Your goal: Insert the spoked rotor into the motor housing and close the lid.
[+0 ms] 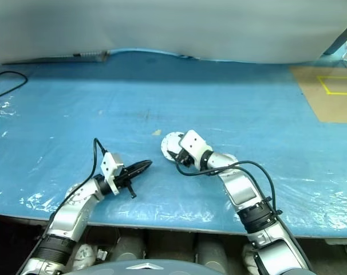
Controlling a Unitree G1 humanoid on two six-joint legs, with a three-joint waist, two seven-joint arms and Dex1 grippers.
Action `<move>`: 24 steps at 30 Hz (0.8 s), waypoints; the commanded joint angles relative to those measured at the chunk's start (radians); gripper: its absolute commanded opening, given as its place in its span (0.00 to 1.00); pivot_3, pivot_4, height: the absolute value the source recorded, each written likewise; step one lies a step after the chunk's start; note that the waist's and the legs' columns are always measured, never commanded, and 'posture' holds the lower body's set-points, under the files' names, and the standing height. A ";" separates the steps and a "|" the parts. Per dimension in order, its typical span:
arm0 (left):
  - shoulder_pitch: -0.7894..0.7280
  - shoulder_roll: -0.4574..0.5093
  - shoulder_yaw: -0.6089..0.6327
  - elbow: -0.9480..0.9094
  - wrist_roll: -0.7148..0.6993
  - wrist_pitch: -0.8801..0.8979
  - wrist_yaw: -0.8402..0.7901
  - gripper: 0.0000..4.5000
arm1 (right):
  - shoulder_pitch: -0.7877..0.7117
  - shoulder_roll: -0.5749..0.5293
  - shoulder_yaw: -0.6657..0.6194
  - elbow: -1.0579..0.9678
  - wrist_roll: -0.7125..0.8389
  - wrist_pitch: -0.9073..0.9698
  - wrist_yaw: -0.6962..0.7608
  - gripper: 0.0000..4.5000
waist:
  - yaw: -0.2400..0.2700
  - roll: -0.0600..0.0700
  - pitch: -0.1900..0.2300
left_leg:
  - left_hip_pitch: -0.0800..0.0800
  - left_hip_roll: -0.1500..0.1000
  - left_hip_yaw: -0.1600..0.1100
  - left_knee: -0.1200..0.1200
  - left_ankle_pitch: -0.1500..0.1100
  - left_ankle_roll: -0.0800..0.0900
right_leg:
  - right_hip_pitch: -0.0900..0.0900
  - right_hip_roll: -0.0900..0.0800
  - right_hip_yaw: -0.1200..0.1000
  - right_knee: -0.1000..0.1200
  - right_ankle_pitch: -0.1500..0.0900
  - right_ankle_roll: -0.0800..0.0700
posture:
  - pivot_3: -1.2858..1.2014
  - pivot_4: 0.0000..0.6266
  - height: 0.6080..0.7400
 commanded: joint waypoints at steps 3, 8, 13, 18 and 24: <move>0.000 0.006 0.005 -0.013 -0.005 -0.018 -0.005 0.00 | 0.018 0.037 -0.043 0.055 0.024 0.317 -0.045 0.65 | -0.001 0.000 0.000 | 0.002 0.000 0.000 0.000 -0.001 0.002 | 0.004 0.000 0.000 0.000 0.000 0.001 | 0.52 0.24 1.00; 0.000 0.007 0.009 -0.013 -0.006 -0.019 -0.003 0.00 | 0.018 0.031 0.003 0.025 -0.008 0.284 -0.041 0.65 | -0.001 0.000 0.000 | 0.004 0.000 0.000 -0.001 -0.002 0.004 | 0.005 0.000 0.000 0.000 -0.004 0.007 | 0.52 0.24 1.00; 0.004 0.007 0.010 -0.015 -0.005 -0.020 -0.001 0.00 | 0.025 -0.027 0.042 0.063 -0.069 0.168 -0.037 0.65 | -0.003 0.000 -0.001 | 0.003 0.000 0.000 -0.002 -0.002 0.003 | 0.004 0.000 0.001 -0.001 -0.003 0.005 | 0.52 0.24 1.00; 0.015 0.009 0.009 -0.022 -0.005 -0.021 -0.002 0.00 | 0.034 -0.095 0.108 0.034 -0.077 0.190 0.055 0.65 | 0.001 0.001 -0.003 | 0.002 -0.001 0.000 -0.001 -0.002 0.003 | 0.004 0.000 0.001 -0.001 -0.003 0.005 | 0.52 0.24 1.00; 0.012 0.008 0.010 -0.025 -0.008 -0.017 0.002 0.00 | 0.030 -0.029 0.065 0.004 -0.021 0.250 0.026 0.65 | -0.003 0.000 -0.006 | 0.002 0.000 0.000 -0.004 -0.002 0.004 | 0.004 0.000 0.001 -0.001 -0.005 0.007 | 0.52 0.24 1.00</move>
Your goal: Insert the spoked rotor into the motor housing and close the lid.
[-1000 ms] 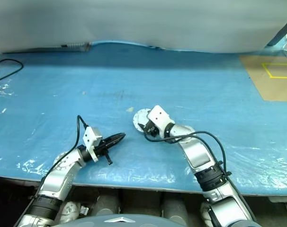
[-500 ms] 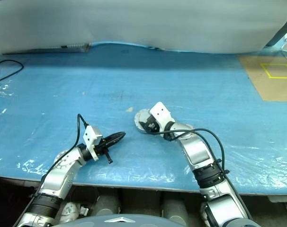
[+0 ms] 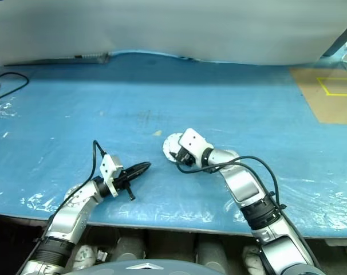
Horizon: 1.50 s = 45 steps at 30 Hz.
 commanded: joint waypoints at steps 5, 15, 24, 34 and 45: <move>-0.002 0.006 0.009 -0.026 -0.008 -0.014 0.000 0.00 | 0.042 0.049 -0.037 0.092 0.008 -0.001 -0.028 0.65 | -0.004 0.000 0.000 | -0.002 0.000 0.000 -0.001 0.000 0.000 | -0.003 0.000 0.000 0.000 0.003 -0.005 | 0.52 0.24 1.00; -0.001 0.007 0.010 -0.026 -0.008 -0.016 -0.001 0.00 | 0.022 0.074 -0.115 0.132 0.024 0.149 -0.089 0.65 | -0.002 0.000 0.000 | -0.001 0.000 0.001 -0.001 0.000 0.000 | -0.004 0.000 0.001 0.000 0.003 -0.005 | 0.52 0.24 1.00; -0.001 0.006 0.010 -0.022 -0.007 -0.018 0.001 0.00 | 0.016 0.071 -0.079 0.134 0.003 0.214 -0.127 0.65 | -0.001 0.000 0.000 | -0.001 0.000 0.001 -0.001 0.000 0.000 | -0.003 0.000 0.001 0.000 -0.001 0.001 | 0.52 0.24 1.00; -0.006 0.006 0.010 -0.024 -0.008 -0.013 0.003 0.00 | 0.028 0.113 -0.044 0.125 0.008 0.306 -0.196 0.65 | -0.002 0.000 -0.002 | 0.001 0.000 0.000 -0.002 0.000 0.000 | -0.002 0.000 0.002 0.000 -0.001 0.001 | 0.52 0.24 1.00; -0.009 0.004 0.010 -0.025 -0.006 -0.013 0.008 0.00 | 0.022 0.127 -0.052 0.157 0.011 0.417 -0.249 0.65 | -0.003 -0.003 -0.012 | 0.005 -0.001 0.000 -0.004 0.000 0.000 | -0.002 0.000 0.006 0.000 -0.001 0.002 | 0.52 0.24 1.00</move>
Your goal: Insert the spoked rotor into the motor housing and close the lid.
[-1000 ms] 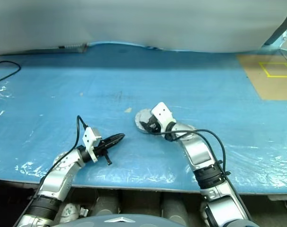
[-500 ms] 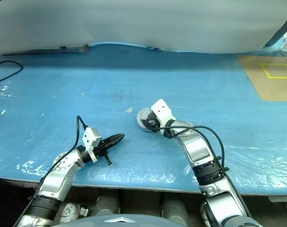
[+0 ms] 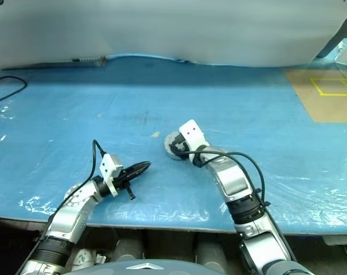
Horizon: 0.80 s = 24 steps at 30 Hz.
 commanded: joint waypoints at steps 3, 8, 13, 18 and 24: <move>-0.001 0.003 0.010 -0.027 -0.006 -0.016 0.006 0.00 | 0.066 -0.038 0.027 0.152 -0.059 0.158 -0.049 0.65 | 0.001 -0.001 -0.005 | 0.001 0.000 0.000 -0.001 0.000 0.000 | 0.000 0.000 0.001 -0.001 0.000 0.000 | 0.52 0.24 1.00; 0.003 0.002 0.009 -0.027 -0.006 -0.017 0.007 0.00 | 0.073 -0.061 0.059 0.142 -0.072 0.006 -0.018 0.65 | 0.001 -0.003 -0.006 | 0.004 -0.001 -0.001 -0.004 0.000 0.000 | 0.000 0.000 0.002 -0.003 0.000 0.001 | 0.52 0.24 1.00; 0.002 0.003 0.009 -0.026 -0.006 -0.018 0.006 0.00 | 0.073 -0.079 0.042 0.098 -0.050 -0.243 0.048 0.65 | 0.000 -0.002 -0.006 | -0.004 -0.001 0.000 -0.004 0.000 0.000 | -0.008 0.000 0.002 -0.004 0.000 0.001 | 0.52 0.24 1.00; -0.004 0.003 0.008 -0.023 -0.006 -0.018 0.001 0.00 | 0.038 -0.052 -0.050 0.108 0.026 -0.218 0.070 0.65 | -0.005 0.000 -0.004 | -0.011 -0.001 0.000 -0.005 0.002 -0.004 | -0.014 0.003 0.002 -0.004 0.004 -0.005 | 0.52 0.24 1.00; -0.006 0.006 0.010 -0.025 -0.008 -0.015 0.000 0.00 | 0.042 -0.019 -0.116 0.075 0.125 -0.065 0.089 0.65 | -0.002 0.001 -0.002 | -0.012 -0.002 0.000 -0.005 0.002 -0.005 | -0.015 0.003 0.001 -0.004 0.004 -0.006 | 0.52 0.24 1.00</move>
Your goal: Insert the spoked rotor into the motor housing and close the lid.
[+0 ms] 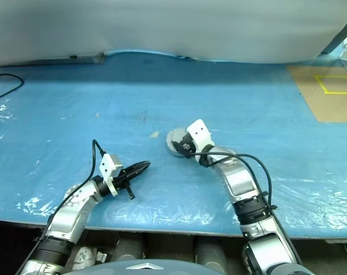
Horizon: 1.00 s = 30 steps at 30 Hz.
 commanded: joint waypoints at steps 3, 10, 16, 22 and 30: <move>0.000 0.006 0.008 -0.031 -0.008 -0.012 -0.002 0.00 | 0.015 0.035 -0.084 -0.018 0.118 0.244 0.002 0.65 | 0.003 0.000 0.001 | 0.003 0.000 0.000 0.000 0.000 0.000 | 0.002 0.000 0.000 0.000 0.000 0.000 | 0.52 0.24 1.00; 0.007 0.008 0.008 -0.036 -0.009 -0.010 -0.002 0.00 | 0.011 0.030 -0.104 -0.067 0.154 0.297 0.010 0.65 | 0.002 0.000 0.001 | 0.003 0.000 0.000 0.000 0.000 0.000 | 0.002 0.000 0.000 0.000 0.000 0.000 | 0.52 0.24 1.00; 0.008 0.010 0.007 -0.039 -0.010 -0.007 -0.002 0.00 | 0.023 0.007 -0.061 -0.120 0.116 0.181 0.032 0.65 | 0.002 0.002 0.003 | 0.003 0.000 0.000 0.000 0.000 0.000 | 0.002 0.000 0.000 0.000 0.000 0.000 | 0.52 0.24 1.00; 0.005 0.010 0.005 -0.039 -0.009 -0.004 -0.002 0.00 | 0.035 -0.013 -0.016 -0.107 0.054 0.081 0.024 0.65 | 0.001 0.002 0.006 | 0.002 0.000 0.000 0.000 0.000 0.000 | 0.002 0.000 0.000 0.000 0.000 0.000 | 0.52 0.24 1.00; 0.005 0.010 0.006 -0.038 -0.007 -0.005 -0.001 0.00 | 0.045 -0.004 0.001 -0.058 -0.002 0.006 0.001 0.65 | 0.001 0.002 0.008 | 0.002 0.000 0.000 0.000 0.000 0.000 | 0.002 0.000 0.000 0.001 0.000 0.000 | 0.52 0.24 1.00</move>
